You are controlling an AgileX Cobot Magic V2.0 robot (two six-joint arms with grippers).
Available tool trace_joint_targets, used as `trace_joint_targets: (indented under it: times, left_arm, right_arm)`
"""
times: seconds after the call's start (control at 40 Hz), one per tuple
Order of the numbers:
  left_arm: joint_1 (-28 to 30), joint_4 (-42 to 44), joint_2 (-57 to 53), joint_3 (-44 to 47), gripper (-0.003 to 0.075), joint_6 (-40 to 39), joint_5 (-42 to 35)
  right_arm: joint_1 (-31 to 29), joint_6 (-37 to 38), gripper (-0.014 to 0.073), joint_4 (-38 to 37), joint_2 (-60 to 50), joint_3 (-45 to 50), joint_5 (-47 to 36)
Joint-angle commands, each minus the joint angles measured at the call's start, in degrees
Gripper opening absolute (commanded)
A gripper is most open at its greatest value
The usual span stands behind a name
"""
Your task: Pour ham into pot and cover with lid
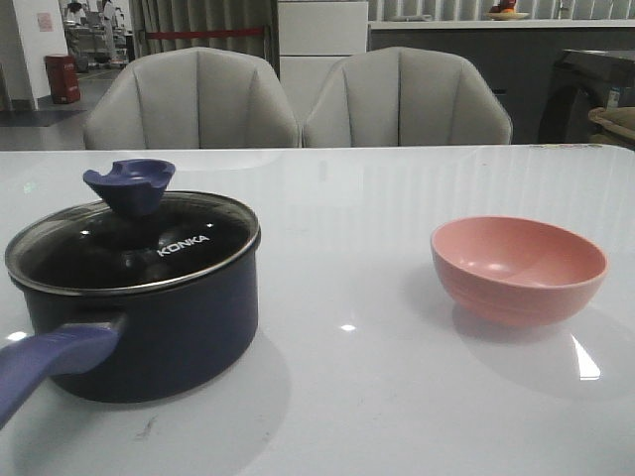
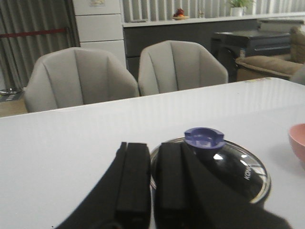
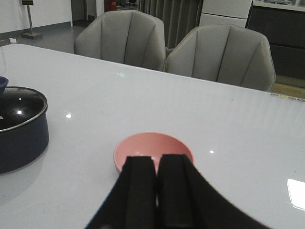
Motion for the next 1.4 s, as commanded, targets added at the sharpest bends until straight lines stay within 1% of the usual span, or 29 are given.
trace_joint_targets:
  times: [0.0,0.075,0.15,0.2,0.25,0.3,0.425,1.374]
  left_arm:
    - [3.32,-1.34,-0.61,2.09,0.0125,-1.77,-13.08]
    - [6.48,-1.34,-0.61,5.25,0.0125,-2.45,-18.09]
    - [9.51,-1.34,-0.61,7.88,0.0125,-3.24,-20.62]
    - [11.18,-1.34,-0.61,8.89,0.0125,-3.24,-20.63]
    - [12.59,-1.34,-1.07,8.78,0.0125,-3.24,-17.63]
    - [13.26,-1.11,-1.28,8.78,0.0125,-3.24,-16.79]
    - [13.25,0.41,-1.28,8.78,0.0125,-3.24,-16.52]
    - [13.25,0.41,-1.28,8.78,0.0125,-3.24,-16.44]
  right_arm:
    - [0.03,-0.43,0.0161,0.49,-0.64,-1.47,-4.80]
    - [0.03,-0.43,0.0161,0.49,-0.64,-1.47,-4.80]
    - [0.03,-0.43,0.0161,0.49,-0.64,-1.47,-4.80]
    - [0.03,-0.43,0.0161,0.49,-0.64,-1.47,-4.80]
    - [0.03,-0.43,0.0161,0.49,-0.64,-1.47,-4.80]
    - [0.03,-0.43,0.0161,0.49,-0.64,-1.47,-4.80]
    - [0.03,-0.43,0.0161,0.49,-0.64,-1.47,-4.80]
    - [0.03,-0.43,0.0161,0.49,-0.64,-1.47,-4.80]
